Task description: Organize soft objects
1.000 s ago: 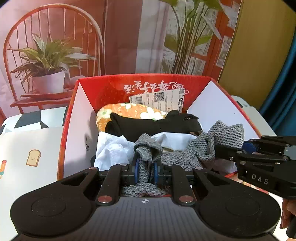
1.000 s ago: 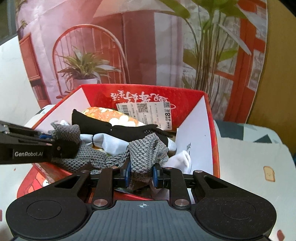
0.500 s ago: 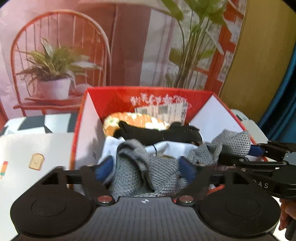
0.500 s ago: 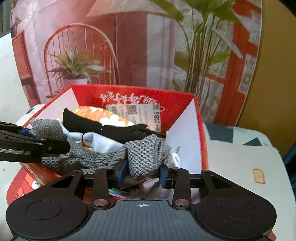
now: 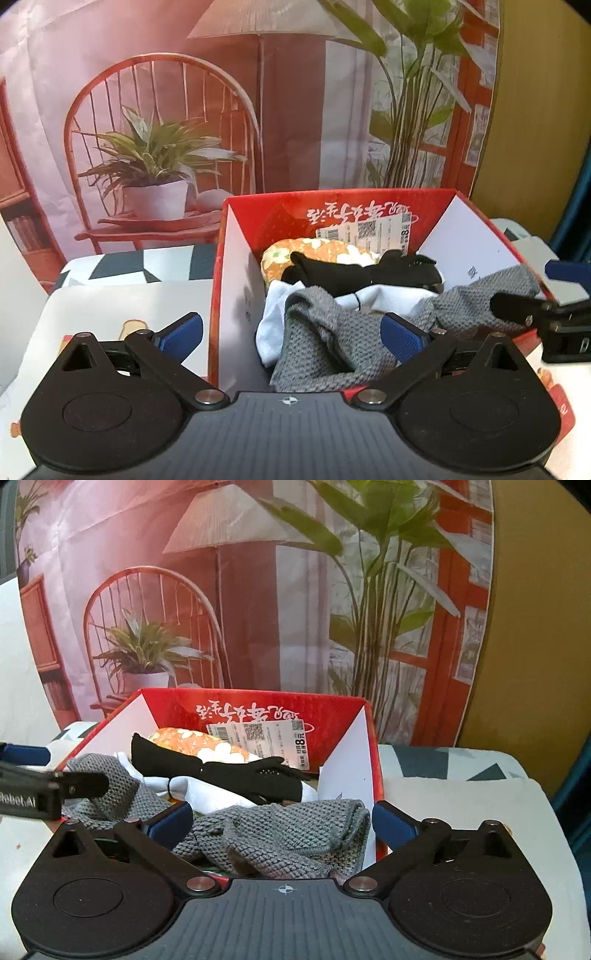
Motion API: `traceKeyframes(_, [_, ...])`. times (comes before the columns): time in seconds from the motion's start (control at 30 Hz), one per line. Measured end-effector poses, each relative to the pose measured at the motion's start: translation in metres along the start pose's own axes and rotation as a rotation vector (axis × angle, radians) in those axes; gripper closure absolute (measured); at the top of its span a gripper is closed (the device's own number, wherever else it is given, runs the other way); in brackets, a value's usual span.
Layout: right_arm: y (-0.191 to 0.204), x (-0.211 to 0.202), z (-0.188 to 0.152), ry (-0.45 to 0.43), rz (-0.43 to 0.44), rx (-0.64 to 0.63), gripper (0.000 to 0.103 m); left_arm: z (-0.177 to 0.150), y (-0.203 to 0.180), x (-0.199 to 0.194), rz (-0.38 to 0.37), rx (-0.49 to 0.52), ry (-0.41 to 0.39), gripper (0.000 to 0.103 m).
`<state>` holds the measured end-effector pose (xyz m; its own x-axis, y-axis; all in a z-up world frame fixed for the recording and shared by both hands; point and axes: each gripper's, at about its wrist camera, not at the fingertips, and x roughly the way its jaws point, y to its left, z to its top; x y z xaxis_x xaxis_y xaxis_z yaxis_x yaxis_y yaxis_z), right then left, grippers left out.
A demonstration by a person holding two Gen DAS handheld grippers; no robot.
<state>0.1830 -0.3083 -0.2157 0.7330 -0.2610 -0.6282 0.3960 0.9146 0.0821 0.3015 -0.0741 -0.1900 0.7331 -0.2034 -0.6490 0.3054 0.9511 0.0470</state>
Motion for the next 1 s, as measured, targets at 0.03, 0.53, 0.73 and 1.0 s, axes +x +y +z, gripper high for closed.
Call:
traceKeyframes(0.03, [-0.001, -0.001, 0.000, -0.001, -0.001, 0.007, 0.000, -0.002, 0.001, -0.002, 0.005, 0.003, -0.004, 0.000])
traceKeyframes(0.53, [-0.005, -0.004, -0.007, 0.011, -0.027, 0.046, 0.000, -0.007, 0.010, -0.009, 0.068, -0.055, -0.010, 0.000])
traceKeyframes(0.73, [-0.004, -0.005, -0.007, 0.017, -0.024, 0.046, 0.000, -0.008, 0.012, -0.012, 0.024, -0.078, -0.023, 0.000])
traceKeyframes(1.0, [-0.003, -0.011, -0.006, 0.011, -0.035, 0.040, 0.000, -0.008, 0.012, -0.023, 0.013, -0.101, -0.063, 0.000])
